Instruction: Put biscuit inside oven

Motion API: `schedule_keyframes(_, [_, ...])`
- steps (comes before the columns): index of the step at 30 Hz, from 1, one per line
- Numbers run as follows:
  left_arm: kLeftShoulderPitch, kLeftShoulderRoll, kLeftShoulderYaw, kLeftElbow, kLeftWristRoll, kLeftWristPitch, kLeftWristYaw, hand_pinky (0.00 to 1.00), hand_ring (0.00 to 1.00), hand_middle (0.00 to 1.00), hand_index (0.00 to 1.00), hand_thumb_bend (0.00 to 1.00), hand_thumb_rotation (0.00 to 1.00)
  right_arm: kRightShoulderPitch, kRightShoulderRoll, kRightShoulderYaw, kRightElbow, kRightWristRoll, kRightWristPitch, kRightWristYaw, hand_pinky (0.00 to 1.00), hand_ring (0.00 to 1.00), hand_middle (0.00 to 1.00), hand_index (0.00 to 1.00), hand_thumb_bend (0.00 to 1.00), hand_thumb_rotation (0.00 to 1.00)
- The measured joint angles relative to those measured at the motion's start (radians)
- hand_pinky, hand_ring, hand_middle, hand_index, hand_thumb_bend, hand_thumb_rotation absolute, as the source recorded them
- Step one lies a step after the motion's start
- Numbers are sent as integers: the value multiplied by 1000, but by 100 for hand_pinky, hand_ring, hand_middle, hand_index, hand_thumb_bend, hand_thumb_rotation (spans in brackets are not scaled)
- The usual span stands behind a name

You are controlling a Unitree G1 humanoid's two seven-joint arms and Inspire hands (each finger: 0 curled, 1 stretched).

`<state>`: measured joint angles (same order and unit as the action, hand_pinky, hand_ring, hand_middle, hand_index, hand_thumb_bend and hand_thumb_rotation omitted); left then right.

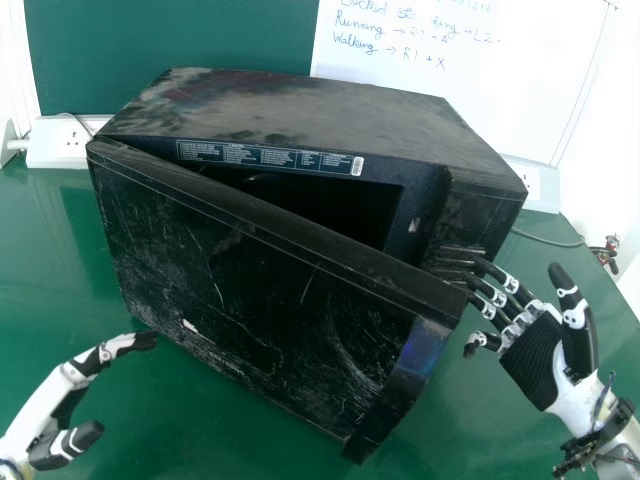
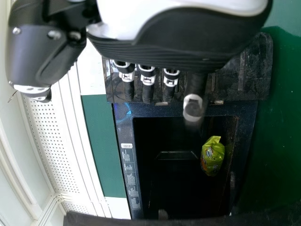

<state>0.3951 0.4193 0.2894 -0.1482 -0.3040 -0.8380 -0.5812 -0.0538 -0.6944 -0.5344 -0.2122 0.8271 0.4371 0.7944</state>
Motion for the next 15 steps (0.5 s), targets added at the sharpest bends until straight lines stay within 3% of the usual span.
schedule_keyframes(6, [-68,55,-9,12,-10,22,-35,97,100,100,100,100,100,0,3,0,-1,0,-1,-2,51,87,93,94,77,94])
schedule_keyframes(8, [-86,71,-11,17,-14,39,-45,97,100,100,100,100,100,0,4,0,-1,-1,-1,-2,48,85,92,91,81,95])
schedule_keyframes(15, [-198,103,-42,84,-30,47,-100,97,100,100,100,100,100,-1,8,0,-1,-7,-1,-2,64,87,93,91,78,95])
